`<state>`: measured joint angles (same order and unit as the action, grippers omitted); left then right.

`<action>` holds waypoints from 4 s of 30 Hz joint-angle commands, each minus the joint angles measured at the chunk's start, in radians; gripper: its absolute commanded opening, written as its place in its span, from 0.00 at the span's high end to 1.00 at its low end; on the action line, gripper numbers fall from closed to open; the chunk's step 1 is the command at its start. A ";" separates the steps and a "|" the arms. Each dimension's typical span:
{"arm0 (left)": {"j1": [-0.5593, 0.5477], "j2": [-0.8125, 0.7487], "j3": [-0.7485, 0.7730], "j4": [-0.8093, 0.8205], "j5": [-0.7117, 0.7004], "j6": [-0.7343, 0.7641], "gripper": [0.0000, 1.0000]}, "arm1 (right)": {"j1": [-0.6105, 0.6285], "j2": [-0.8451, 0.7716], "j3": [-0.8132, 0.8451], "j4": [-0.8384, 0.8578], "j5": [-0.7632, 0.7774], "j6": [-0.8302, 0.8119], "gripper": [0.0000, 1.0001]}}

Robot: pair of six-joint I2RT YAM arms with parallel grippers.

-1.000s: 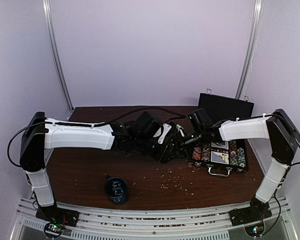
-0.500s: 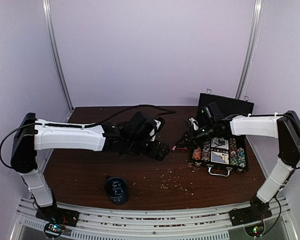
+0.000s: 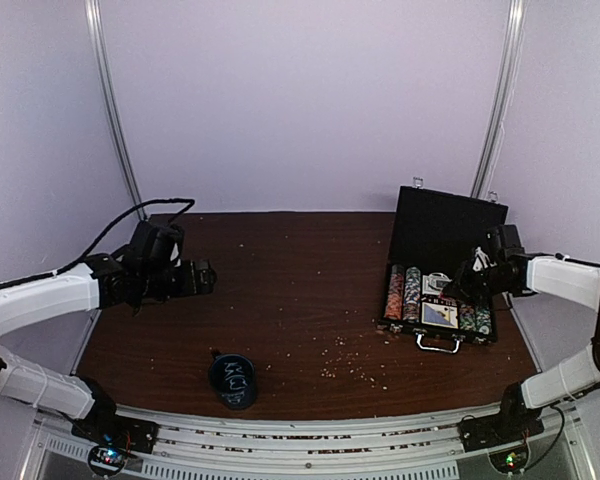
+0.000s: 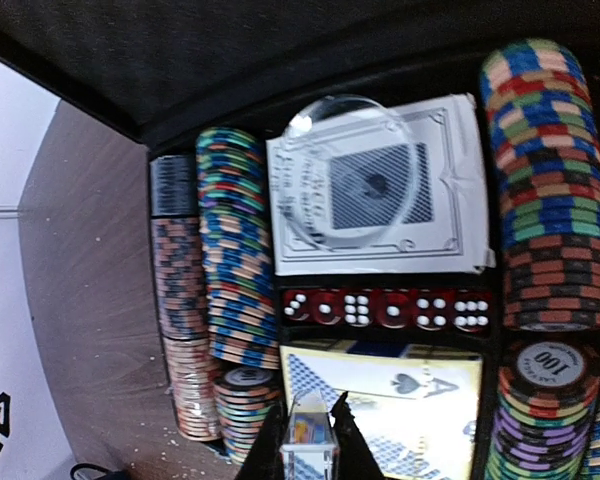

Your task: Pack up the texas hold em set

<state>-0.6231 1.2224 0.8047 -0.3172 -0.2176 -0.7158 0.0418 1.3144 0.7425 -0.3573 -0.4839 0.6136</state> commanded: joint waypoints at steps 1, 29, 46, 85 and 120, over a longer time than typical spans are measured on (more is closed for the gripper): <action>0.062 -0.039 -0.044 -0.006 0.112 -0.015 0.05 | -0.020 -0.014 -0.057 0.008 0.056 -0.034 1.00; 0.071 0.048 -0.045 0.051 0.155 -0.023 0.05 | -0.006 0.039 -0.071 -0.078 -0.009 -0.108 0.68; 0.072 -0.025 -0.070 0.039 0.112 -0.046 0.05 | -0.010 -0.108 0.160 -0.245 0.318 -0.216 0.30; 0.184 0.126 0.165 0.051 0.214 -0.003 0.05 | -0.509 0.405 0.575 0.404 -0.398 -0.104 0.12; 0.182 0.214 0.232 0.004 0.347 0.027 0.09 | -0.323 0.014 0.239 0.109 -0.664 -0.219 0.12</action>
<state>-0.4450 1.5024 1.0645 -0.3161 0.0967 -0.7010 -0.3439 1.4807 1.1011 -0.1696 -1.1233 0.3679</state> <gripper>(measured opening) 0.912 0.875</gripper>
